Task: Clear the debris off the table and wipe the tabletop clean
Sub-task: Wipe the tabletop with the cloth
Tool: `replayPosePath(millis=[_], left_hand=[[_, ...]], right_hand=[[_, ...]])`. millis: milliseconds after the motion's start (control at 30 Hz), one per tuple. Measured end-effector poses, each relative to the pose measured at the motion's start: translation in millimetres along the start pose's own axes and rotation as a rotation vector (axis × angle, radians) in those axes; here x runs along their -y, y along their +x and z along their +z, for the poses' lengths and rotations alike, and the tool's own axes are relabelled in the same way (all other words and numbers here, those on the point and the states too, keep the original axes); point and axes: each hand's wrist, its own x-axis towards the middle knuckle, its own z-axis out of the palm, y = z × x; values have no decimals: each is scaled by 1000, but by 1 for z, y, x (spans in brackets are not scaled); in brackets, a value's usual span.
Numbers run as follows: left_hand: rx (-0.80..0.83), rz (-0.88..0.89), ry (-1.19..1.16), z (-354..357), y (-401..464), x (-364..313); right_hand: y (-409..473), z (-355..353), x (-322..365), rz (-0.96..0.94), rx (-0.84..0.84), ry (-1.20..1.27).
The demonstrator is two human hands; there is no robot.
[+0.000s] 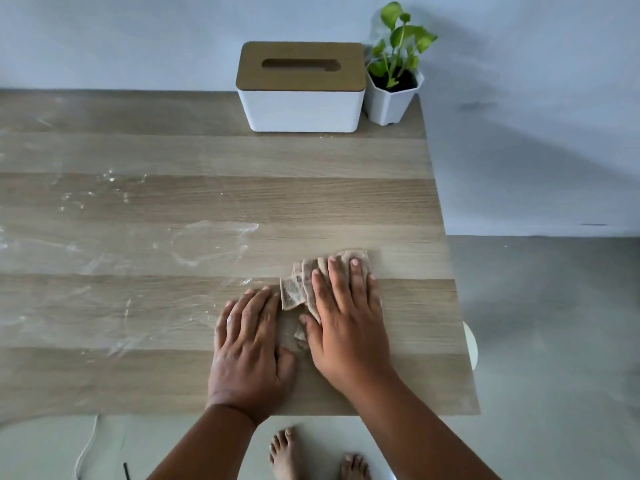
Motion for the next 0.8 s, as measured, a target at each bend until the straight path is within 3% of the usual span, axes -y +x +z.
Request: replayPosePath(millis=[200,300,400,500,800], left_hand=[[1,-1,-4,0,0,0],[-5,3,-2,0,1,0],[-18,7,-7,0,0,0],[-39,17,-4,1,-1,1],[-36,12,-14,1,-4,0]], right_hand=[[-17,-19,-28,-99,48,259],[-23,-30,-62,-40,-34,427],[-31,-31,-90,50,-146,316],[-32,-24,-96,39,-136,123],[-32,-15,-96,30,-189,45]])
